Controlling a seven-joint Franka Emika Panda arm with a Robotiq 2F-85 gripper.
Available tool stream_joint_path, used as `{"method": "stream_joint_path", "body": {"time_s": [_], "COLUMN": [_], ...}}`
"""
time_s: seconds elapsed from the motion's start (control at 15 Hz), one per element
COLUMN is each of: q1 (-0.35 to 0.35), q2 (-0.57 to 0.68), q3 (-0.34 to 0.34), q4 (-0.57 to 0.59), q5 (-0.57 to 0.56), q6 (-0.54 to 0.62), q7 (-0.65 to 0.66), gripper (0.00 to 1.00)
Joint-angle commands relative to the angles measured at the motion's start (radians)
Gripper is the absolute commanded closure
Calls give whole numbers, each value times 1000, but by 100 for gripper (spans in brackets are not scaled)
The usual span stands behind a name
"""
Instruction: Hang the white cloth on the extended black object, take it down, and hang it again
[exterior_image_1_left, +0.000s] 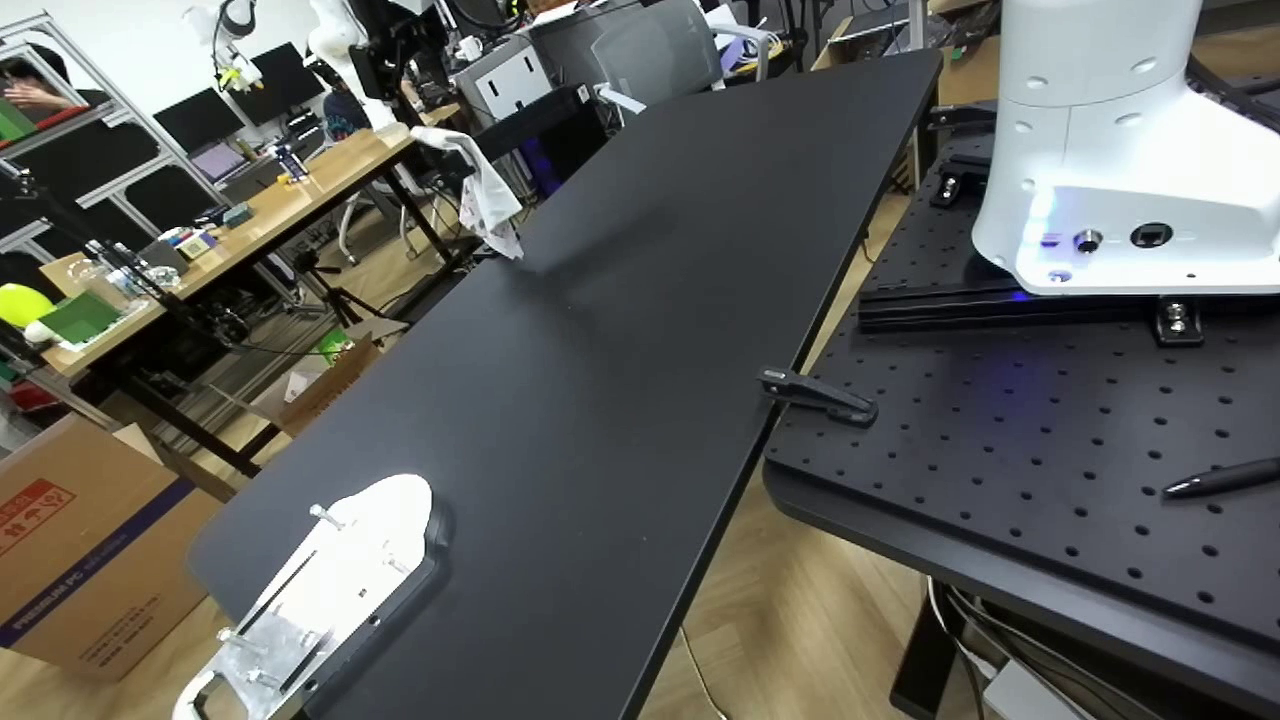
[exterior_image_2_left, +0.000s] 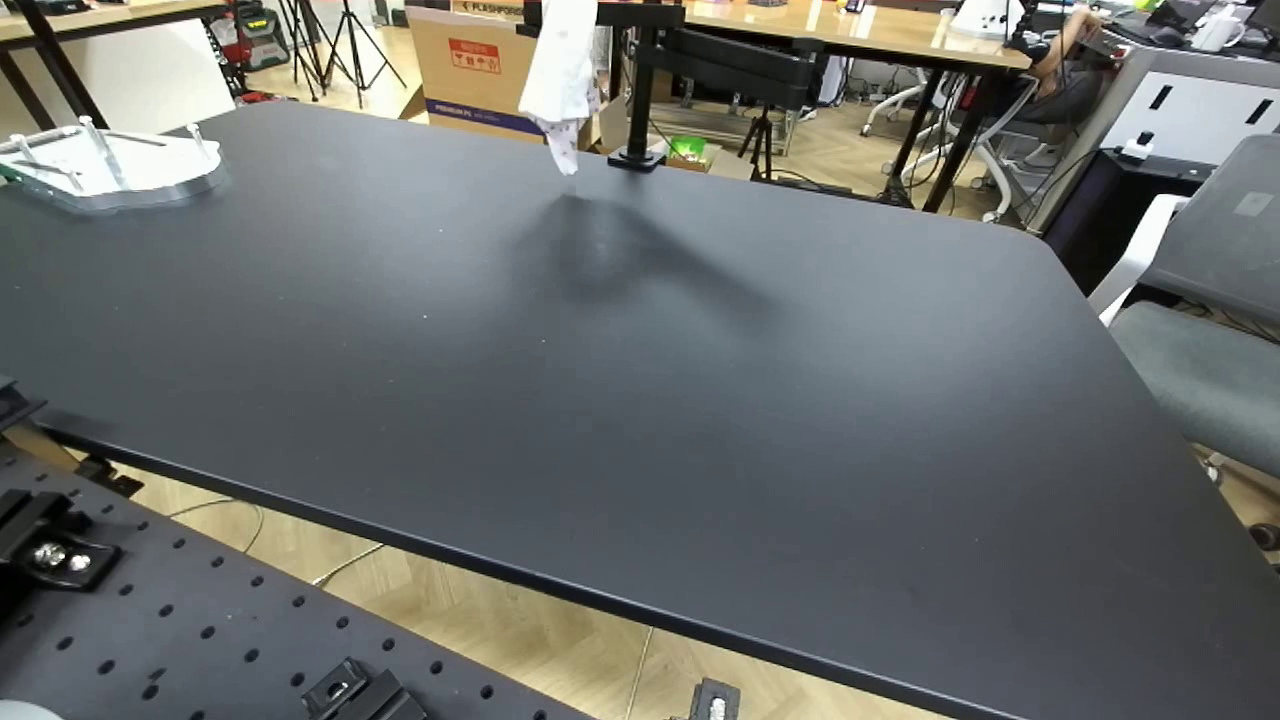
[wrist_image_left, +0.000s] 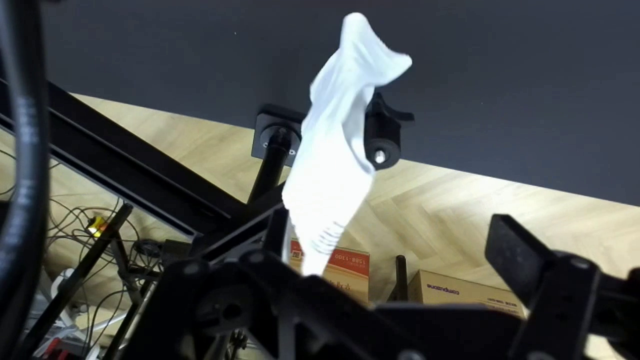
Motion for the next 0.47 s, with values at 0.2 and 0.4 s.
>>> {"method": "stream_joint_path", "body": {"time_s": [0.2,0.4], "q1": [0,-5], "q2": [-5,1], "q3": [-3,3], "q4": [16,8], "q5": [-1,0], "q6": [-83,-63], "q7": [32,6], "gripper": [0,0]}}
